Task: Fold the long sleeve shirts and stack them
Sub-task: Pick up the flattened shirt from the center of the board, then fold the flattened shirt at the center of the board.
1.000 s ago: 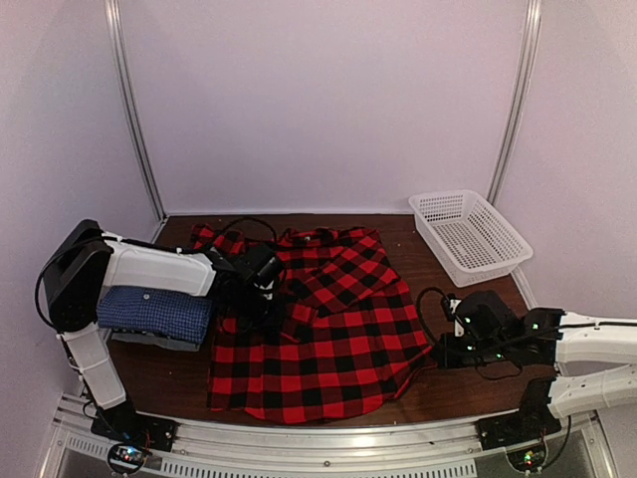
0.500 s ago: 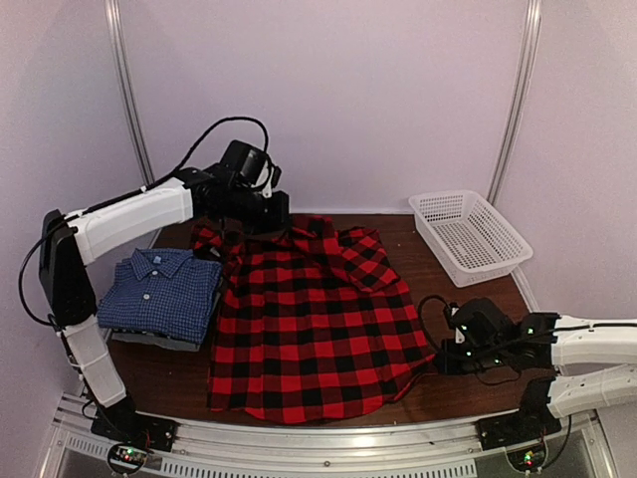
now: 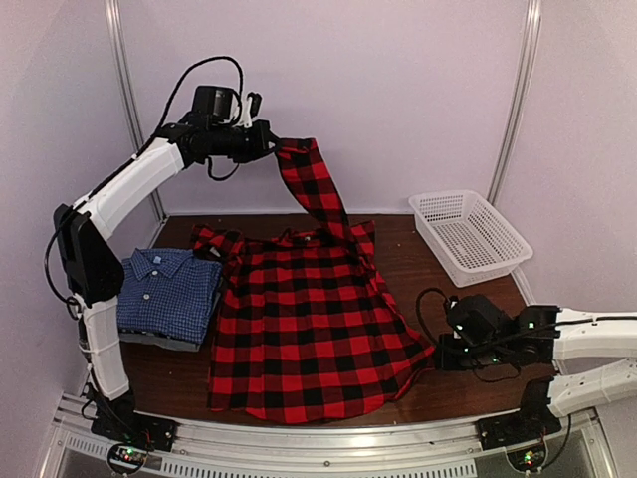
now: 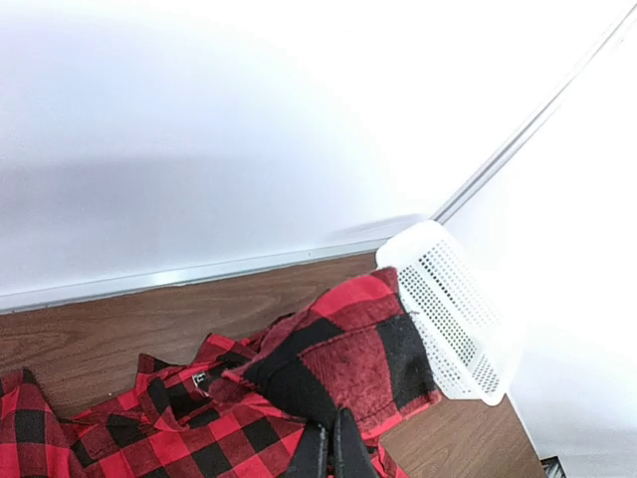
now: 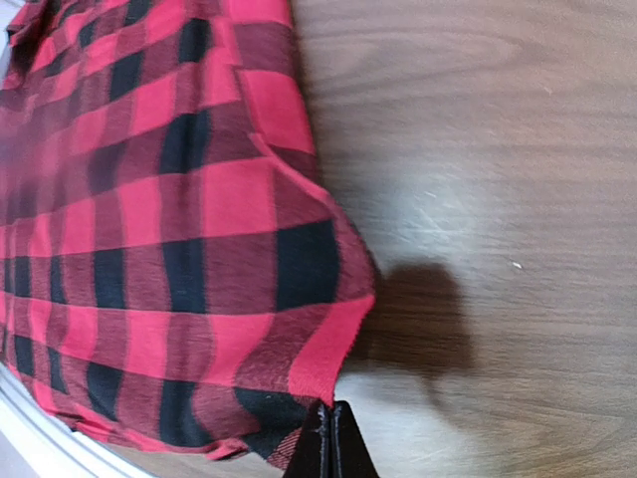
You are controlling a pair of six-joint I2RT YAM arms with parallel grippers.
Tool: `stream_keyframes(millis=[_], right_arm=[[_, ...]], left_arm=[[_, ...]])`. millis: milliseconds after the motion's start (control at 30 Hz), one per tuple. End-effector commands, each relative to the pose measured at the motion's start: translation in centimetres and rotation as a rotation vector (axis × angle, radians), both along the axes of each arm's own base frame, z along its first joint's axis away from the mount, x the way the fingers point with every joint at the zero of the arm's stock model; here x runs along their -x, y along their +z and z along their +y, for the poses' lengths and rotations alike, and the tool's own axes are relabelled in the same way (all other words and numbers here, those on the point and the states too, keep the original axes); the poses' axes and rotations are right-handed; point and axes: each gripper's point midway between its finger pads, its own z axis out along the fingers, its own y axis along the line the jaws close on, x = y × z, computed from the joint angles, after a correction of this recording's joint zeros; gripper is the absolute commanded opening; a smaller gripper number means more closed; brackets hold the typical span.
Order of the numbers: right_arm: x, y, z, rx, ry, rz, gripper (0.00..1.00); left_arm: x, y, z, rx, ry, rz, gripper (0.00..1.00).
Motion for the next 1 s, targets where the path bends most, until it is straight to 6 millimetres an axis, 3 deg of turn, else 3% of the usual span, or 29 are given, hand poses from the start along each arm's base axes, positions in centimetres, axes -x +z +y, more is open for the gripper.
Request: stream_keyframes(millis=[0, 133, 367, 600, 767, 967], right_arm=[[-0.7, 2.7, 2.3, 0.016, 0.011, -0.075, 0.0], [0.8, 2.9, 5.7, 0.076, 0.108, -0.081, 0.0], [4.2, 0.5, 11.3, 0.253, 0.276, -0.038, 0.0], [6.1, 0.5, 17.0, 0.164, 0.391, -0.014, 0.0], [6.5, 0.7, 20.5, 0.081, 0.433, -0.004, 0.0], [6.6, 0.5, 23.9, 0.02, 0.465, 0.003, 0.0]], left_arm=[[-0.9, 0.9, 0.5, 0.032, -0.056, -0.043, 0.0], [-1.3, 0.9, 2.4, 0.028, -0.03, -0.04, 0.0], [-2.0, 1.2, 7.9, 0.021, 0.062, -0.027, 0.0], [-1.6, 1.1, 11.8, -0.009, 0.13, -0.025, 0.0], [-1.5, 1.1, 13.6, -0.024, 0.158, -0.02, 0.0], [-1.6, 0.9, 13.9, -0.034, 0.161, -0.022, 0.0]])
